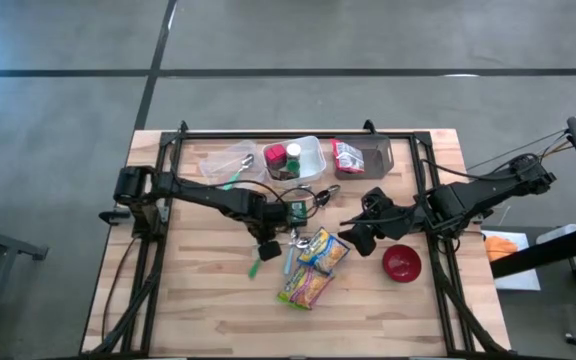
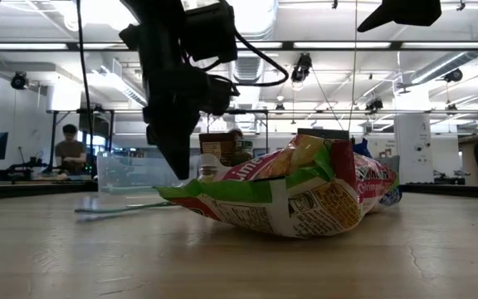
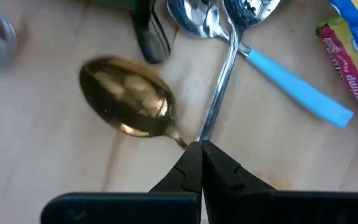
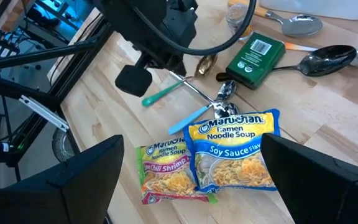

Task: Pick & Place Food Item
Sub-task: Put the green spoon into the transparent bin

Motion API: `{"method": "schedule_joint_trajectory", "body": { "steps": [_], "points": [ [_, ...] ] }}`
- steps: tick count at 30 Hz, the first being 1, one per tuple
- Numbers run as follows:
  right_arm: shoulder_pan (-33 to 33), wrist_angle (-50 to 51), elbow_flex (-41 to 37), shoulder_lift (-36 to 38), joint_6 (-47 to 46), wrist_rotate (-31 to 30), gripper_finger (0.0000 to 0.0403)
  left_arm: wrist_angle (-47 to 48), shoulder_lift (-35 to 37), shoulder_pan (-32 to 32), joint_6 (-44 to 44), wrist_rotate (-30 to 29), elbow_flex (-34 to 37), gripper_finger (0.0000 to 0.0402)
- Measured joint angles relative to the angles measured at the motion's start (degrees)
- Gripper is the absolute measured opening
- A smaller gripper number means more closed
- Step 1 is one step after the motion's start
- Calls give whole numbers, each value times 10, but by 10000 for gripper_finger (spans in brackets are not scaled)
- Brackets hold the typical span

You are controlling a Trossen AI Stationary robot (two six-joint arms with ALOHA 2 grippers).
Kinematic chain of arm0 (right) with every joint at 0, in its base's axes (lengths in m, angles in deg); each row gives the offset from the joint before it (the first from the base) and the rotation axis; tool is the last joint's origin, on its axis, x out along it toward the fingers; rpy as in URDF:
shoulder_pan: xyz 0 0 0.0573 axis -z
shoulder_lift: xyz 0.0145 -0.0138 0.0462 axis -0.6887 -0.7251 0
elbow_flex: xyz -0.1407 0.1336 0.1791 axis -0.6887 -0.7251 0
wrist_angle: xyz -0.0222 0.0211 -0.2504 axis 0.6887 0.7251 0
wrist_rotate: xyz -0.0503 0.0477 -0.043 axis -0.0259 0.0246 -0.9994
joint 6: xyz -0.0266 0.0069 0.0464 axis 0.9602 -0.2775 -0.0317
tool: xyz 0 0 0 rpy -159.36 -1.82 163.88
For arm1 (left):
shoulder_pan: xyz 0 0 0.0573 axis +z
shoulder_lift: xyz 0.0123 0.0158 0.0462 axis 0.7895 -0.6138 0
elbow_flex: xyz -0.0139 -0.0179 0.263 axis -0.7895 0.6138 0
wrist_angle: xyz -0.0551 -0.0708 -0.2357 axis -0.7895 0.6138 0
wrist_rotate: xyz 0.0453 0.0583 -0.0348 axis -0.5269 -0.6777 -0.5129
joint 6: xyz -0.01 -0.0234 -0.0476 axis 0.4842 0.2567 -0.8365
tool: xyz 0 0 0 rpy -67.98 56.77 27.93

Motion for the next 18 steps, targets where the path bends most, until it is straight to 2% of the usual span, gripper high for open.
{"method": "schedule_joint_trajectory", "body": {
  "steps": [5,8,14,18],
  "points": [
    [0,0,0,0,-1,0,373,23,0,0,-74,88,0,8],
    [0,0,0,0,-2,1,373,45,0,-7,-105,83,1,42],
    [0,0,0,0,0,0,373,48,0,-9,-165,82,1,137],
    [0,0,0,0,-2,0,373,48,0,-13,-249,88,1,173]
  ]
}}
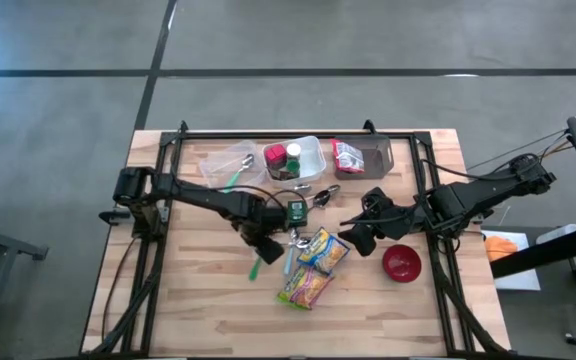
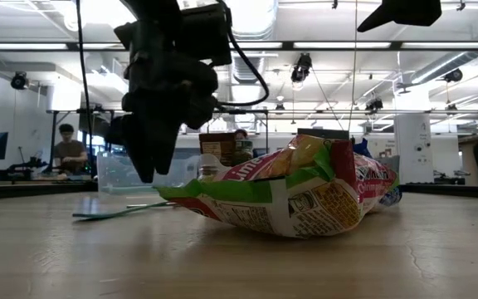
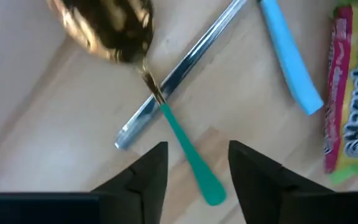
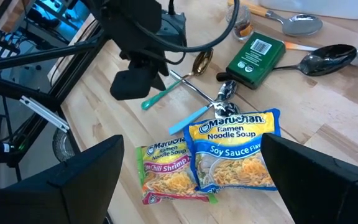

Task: Pick & Place Food Item
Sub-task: Put the green spoon into the transparent bin

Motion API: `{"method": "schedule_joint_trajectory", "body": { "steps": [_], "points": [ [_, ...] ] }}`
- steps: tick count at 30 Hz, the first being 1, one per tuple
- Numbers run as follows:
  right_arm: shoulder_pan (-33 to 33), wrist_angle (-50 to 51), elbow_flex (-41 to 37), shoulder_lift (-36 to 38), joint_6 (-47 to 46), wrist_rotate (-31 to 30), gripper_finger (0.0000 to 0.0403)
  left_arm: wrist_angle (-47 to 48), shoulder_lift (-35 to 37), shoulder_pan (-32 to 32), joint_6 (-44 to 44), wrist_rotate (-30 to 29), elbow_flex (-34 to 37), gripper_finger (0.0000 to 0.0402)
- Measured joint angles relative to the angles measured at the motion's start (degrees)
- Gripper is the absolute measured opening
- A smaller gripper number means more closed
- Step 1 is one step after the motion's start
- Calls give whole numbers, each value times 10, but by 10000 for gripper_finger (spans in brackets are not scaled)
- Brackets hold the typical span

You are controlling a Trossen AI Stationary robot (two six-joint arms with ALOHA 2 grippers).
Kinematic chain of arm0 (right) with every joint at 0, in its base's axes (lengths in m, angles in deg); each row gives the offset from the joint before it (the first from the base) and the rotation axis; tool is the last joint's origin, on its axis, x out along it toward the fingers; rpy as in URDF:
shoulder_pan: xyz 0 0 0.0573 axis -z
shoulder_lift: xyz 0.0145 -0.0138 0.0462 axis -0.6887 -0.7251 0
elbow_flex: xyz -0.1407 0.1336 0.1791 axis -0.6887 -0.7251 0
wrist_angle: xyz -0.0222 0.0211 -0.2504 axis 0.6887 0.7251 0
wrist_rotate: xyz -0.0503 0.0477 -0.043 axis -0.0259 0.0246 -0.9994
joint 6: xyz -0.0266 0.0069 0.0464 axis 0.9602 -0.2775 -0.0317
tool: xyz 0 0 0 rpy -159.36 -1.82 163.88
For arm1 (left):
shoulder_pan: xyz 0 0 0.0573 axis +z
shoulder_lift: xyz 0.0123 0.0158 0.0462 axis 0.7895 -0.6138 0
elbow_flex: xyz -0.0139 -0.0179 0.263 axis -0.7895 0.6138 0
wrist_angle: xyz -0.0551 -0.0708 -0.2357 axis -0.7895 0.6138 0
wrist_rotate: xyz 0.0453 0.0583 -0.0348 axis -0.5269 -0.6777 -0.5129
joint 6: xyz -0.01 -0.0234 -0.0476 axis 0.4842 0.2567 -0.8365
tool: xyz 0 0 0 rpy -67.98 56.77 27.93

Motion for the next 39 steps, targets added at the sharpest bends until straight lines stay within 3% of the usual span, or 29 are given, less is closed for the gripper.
{"method": "schedule_joint_trajectory", "body": {
  "steps": [5,14,19,22,31,39],
  "points": [
    [0,0,0,0,-2,0,373,-8,-1,-3,-91,-26,8,184],
    [0,0,0,0,2,0,373,-94,-2,-16,-163,-35,71,184],
    [0,0,0,0,11,1,373,-121,2,-20,-171,-73,92,177],
    [0,0,0,0,14,2,373,-128,2,-21,-159,-87,99,149],
    [0,1,0,0,15,3,373,-164,4,-21,-108,-143,130,14],
    [0,1,0,0,15,3,373,-169,7,-22,-79,-147,138,3]
  ]
}}
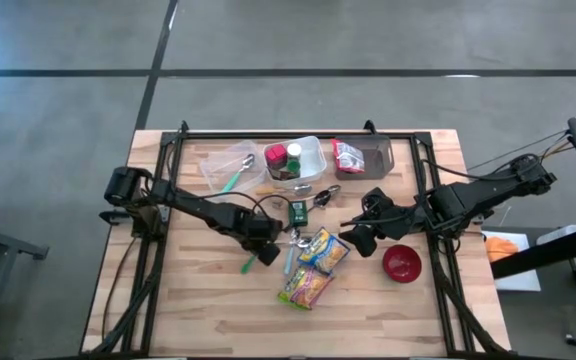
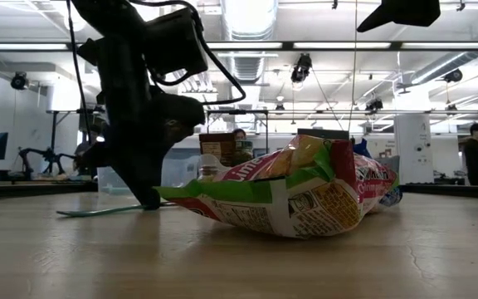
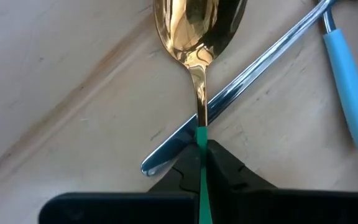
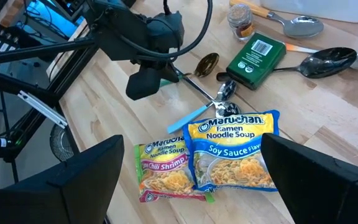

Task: Pick & Place Food Item
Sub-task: Put the green spoon into the transparent bin

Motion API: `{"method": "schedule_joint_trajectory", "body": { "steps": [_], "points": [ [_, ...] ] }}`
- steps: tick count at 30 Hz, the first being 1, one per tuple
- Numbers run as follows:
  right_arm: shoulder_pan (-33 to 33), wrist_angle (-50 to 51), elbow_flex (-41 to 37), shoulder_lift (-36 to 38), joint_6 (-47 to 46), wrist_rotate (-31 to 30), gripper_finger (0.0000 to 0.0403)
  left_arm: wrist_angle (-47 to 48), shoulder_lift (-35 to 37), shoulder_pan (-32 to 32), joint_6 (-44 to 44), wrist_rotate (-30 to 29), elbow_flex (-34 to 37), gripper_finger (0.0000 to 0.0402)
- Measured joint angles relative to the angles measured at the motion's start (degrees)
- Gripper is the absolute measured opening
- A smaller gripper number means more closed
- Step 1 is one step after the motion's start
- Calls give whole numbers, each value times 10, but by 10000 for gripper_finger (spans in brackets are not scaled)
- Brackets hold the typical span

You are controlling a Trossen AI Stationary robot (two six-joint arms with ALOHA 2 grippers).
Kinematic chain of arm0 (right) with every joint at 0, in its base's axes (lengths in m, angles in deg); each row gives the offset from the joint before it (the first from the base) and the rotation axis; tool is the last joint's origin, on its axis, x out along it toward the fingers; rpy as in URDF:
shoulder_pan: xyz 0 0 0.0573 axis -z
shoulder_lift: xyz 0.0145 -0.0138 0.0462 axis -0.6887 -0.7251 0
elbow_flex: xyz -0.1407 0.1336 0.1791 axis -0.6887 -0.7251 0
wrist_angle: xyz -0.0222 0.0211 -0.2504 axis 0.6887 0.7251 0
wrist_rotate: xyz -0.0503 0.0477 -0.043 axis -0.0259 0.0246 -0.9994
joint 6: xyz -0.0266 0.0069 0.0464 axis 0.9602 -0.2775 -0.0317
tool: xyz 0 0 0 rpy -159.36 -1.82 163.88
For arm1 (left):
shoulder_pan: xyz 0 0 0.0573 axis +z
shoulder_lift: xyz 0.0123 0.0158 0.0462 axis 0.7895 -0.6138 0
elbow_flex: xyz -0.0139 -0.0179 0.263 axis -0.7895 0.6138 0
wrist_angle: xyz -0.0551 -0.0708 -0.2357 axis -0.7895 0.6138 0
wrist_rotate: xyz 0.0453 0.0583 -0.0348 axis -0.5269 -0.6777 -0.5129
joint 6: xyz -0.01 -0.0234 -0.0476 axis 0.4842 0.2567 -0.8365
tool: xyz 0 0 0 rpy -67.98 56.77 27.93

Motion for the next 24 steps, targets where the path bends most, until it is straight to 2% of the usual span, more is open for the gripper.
{"method": "schedule_joint_trajectory", "body": {
  "steps": [11,19,24],
  "points": [
    [0,1,0,0,3,0,373,16,12,1,53,-2,-25,0],
    [0,2,0,0,7,0,373,15,17,-3,65,55,-25,0],
    [0,1,0,0,10,0,373,12,46,-3,77,66,-26,0]
  ]
}}
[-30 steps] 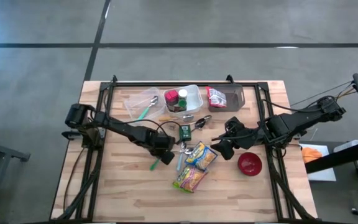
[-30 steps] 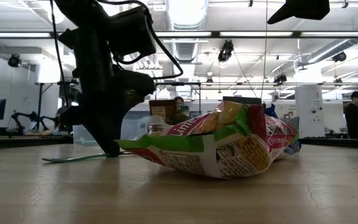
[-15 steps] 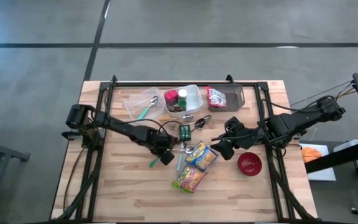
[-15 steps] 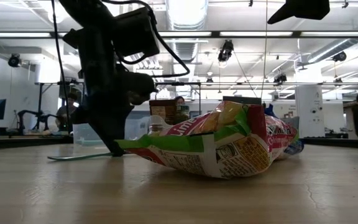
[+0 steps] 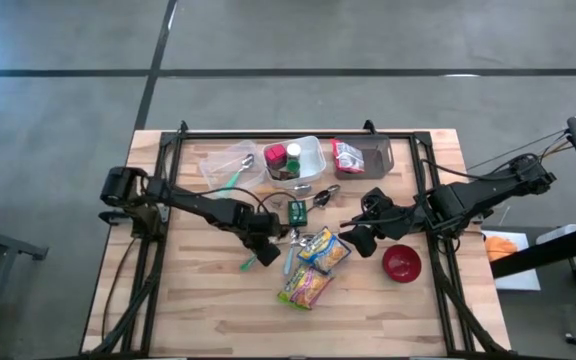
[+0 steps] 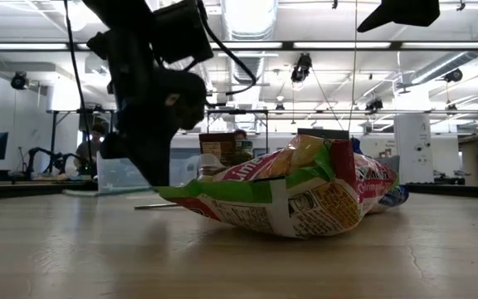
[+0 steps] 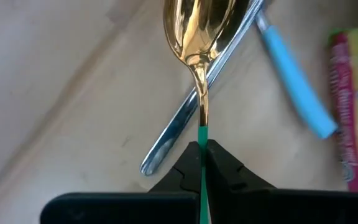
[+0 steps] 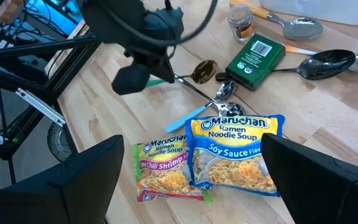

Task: Pick & Place Food Item
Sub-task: Put the green spoon into the transparent bin

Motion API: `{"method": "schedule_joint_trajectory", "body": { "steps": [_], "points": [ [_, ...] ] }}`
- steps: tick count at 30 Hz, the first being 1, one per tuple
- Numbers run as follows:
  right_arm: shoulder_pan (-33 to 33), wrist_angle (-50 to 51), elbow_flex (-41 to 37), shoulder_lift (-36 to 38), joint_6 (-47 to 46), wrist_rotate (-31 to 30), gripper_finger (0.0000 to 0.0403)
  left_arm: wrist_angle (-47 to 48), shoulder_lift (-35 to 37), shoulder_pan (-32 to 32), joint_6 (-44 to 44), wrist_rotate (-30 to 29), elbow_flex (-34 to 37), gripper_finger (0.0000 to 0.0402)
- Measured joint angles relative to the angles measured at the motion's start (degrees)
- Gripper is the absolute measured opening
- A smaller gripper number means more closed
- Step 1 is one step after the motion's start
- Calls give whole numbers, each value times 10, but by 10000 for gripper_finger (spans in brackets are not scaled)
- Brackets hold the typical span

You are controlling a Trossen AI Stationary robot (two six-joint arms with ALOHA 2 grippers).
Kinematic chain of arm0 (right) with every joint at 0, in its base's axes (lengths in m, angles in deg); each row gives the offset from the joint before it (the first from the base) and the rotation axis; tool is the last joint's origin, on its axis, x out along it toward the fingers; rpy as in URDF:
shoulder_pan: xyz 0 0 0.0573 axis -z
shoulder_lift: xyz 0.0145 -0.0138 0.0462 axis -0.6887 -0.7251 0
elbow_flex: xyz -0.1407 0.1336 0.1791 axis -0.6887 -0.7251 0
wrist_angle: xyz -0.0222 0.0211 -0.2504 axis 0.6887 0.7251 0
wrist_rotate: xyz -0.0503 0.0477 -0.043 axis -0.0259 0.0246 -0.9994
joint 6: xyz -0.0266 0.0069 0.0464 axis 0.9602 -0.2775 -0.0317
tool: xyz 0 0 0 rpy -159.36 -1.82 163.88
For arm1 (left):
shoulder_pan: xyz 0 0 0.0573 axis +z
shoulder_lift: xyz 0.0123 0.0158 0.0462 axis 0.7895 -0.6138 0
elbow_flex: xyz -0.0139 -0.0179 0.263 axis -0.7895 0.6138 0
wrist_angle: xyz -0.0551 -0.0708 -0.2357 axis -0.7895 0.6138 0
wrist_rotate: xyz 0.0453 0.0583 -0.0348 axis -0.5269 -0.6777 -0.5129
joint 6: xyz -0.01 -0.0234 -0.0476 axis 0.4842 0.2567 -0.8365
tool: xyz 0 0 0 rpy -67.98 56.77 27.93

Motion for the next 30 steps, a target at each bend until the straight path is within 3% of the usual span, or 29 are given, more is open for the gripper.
{"method": "schedule_joint_trajectory", "body": {
  "steps": [13,30],
  "points": [
    [0,0,0,0,3,0,373,5,53,14,19,-1,-1,1],
    [0,0,0,0,19,0,373,134,205,155,77,-40,-1,1]
  ]
}}
